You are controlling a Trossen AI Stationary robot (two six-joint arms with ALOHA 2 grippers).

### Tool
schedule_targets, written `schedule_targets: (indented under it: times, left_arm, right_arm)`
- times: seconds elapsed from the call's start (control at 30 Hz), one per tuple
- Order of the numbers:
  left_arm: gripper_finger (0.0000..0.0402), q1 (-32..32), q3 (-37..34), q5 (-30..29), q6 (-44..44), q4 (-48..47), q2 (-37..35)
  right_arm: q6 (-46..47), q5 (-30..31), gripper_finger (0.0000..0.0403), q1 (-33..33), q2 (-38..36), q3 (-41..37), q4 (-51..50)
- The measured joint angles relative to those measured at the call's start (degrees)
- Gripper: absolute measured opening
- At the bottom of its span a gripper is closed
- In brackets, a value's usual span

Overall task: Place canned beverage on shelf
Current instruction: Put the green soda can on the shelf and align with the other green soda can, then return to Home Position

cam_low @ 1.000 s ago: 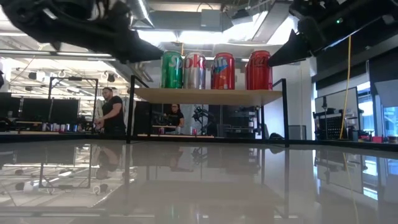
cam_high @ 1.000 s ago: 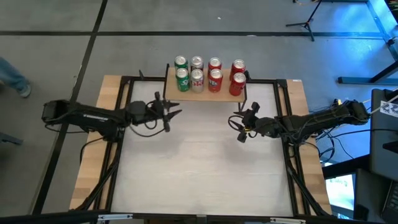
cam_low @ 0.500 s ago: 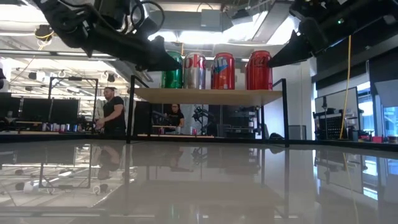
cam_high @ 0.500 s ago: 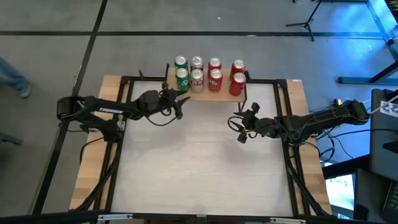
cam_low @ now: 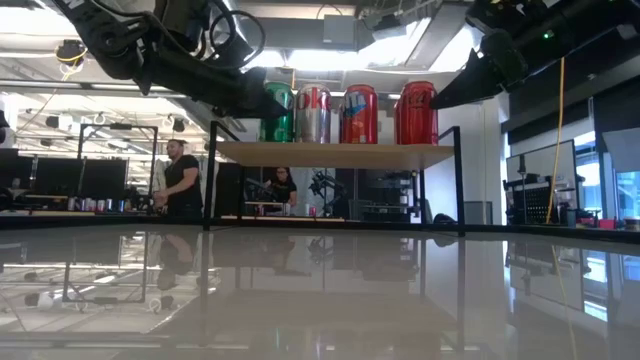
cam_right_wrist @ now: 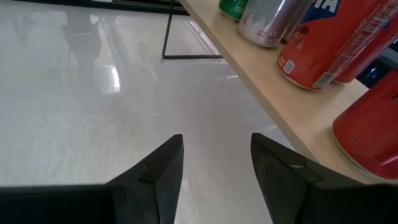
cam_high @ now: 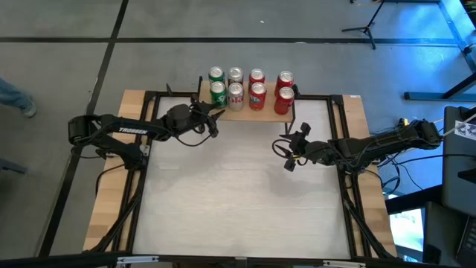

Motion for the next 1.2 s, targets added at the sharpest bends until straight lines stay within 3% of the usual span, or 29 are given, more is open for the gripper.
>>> schedule_targets:
  times: [0.7, 1.2]
  left_arm:
    - [0.0135, -0.4, 0.0, -15.1, 0.6, -3.0, -0.1]
    - [0.0135, -6.8, 0.0, -13.6, 4.6, -3.1, -0.1]
  right_arm:
    - [0.1, 0.0, 0.0184, 0.0, 0.0, 0.0, -0.6]
    - [0.1, -2.6, 0.0184, 0.0, 0.0, 0.0, -0.5]
